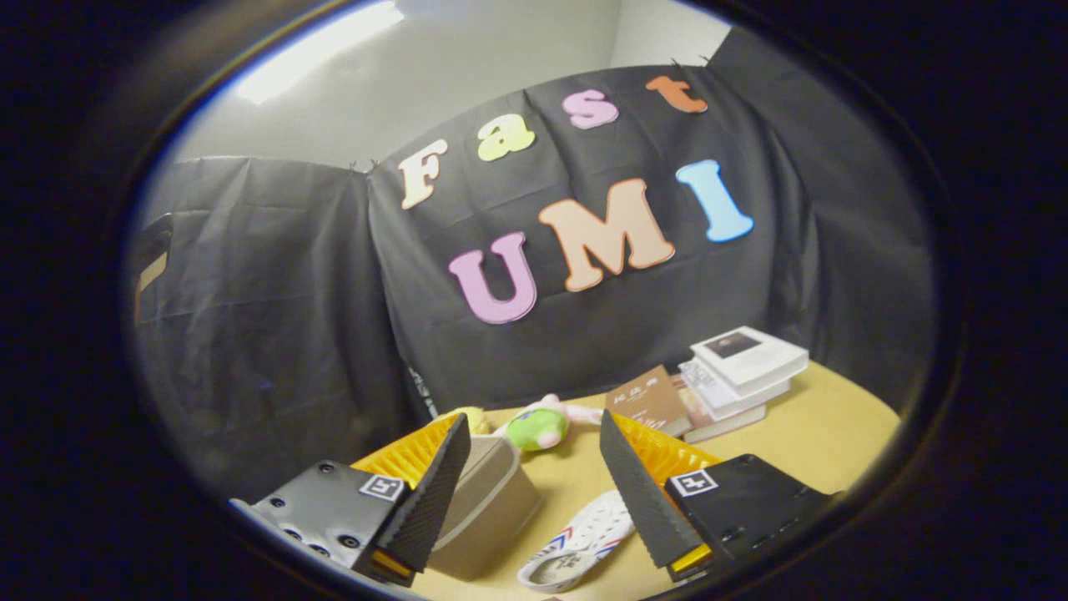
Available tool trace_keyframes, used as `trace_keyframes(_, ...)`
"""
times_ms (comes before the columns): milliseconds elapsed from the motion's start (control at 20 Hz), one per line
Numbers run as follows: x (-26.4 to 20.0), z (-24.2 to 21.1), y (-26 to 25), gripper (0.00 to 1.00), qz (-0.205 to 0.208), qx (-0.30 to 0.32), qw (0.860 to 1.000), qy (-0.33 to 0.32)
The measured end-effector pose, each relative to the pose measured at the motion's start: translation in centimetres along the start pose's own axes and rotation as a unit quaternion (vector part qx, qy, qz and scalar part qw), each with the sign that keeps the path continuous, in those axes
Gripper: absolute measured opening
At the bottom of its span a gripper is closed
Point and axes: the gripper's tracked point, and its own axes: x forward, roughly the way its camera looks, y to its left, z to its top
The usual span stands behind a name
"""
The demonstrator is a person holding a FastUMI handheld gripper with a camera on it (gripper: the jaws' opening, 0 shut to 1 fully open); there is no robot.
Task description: Open the storage box then place both shoes into the box .Put the left shoe in first, then the right shoe, with the right side of both shoes facing outward in a uniform manner.
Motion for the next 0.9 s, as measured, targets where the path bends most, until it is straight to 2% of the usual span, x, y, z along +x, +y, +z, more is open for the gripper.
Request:
trace_keyframes(200, 0.9, -4.1, 1.4, 1.00, 0.038, 0.076, 0.995, 0.056)
trace_keyframes(400, 1.7, -7.9, 2.8, 1.00, 0.063, 0.160, 0.979, 0.113)
trace_keyframes(600, 2.7, -11.4, 4.5, 1.00, 0.093, 0.237, 0.954, 0.161)
trace_keyframes(900, 4.0, -14.4, 6.8, 1.00, 0.134, 0.349, 0.905, 0.201)
